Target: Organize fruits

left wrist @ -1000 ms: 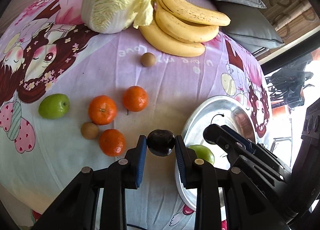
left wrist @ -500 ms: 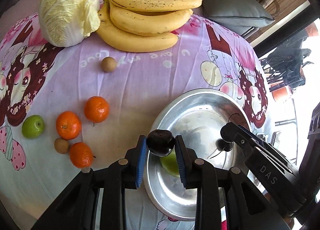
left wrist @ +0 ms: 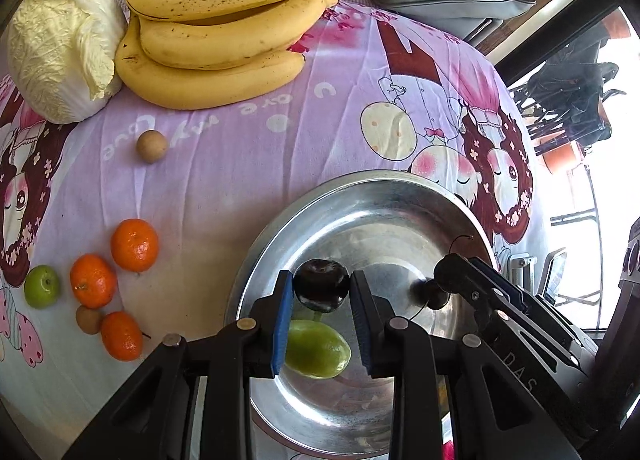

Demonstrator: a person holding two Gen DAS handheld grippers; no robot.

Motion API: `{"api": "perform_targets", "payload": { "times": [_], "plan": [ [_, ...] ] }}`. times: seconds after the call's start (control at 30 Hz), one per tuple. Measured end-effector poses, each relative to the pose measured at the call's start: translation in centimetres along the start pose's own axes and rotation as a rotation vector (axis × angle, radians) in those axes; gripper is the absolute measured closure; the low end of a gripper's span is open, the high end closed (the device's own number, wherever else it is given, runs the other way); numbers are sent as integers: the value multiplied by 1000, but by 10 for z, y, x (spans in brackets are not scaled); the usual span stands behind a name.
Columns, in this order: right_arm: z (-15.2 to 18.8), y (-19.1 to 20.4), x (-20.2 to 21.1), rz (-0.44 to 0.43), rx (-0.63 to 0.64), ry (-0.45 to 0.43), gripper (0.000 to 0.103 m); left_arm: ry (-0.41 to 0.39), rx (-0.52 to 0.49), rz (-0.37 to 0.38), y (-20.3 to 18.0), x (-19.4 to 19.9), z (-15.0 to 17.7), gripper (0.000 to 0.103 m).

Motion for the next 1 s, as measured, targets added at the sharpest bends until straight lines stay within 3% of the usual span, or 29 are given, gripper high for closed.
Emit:
{"api": "perform_targets", "payload": {
  "times": [0.4,0.8,1.0],
  "plan": [
    [0,-7,-12,14,-17,50,77,54,17,2,1,-19,3,73],
    [-1,-5,-11,1,-11,48,77,50,49,13,9,-20,4,73],
    [0,-4,-7,-6,-3,45,76,49,81,15,14,-17,5,65]
  ]
}}
Point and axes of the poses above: each gripper's, at about its wrist camera, not at the fingertips, and x roughly against the way its jaws point, y to its left, z to its underside, the point moved 2 cm from there along -x, roughly the way its jaws point, and after that the axes turned 12 degrees about y, right-handed, at the moved point
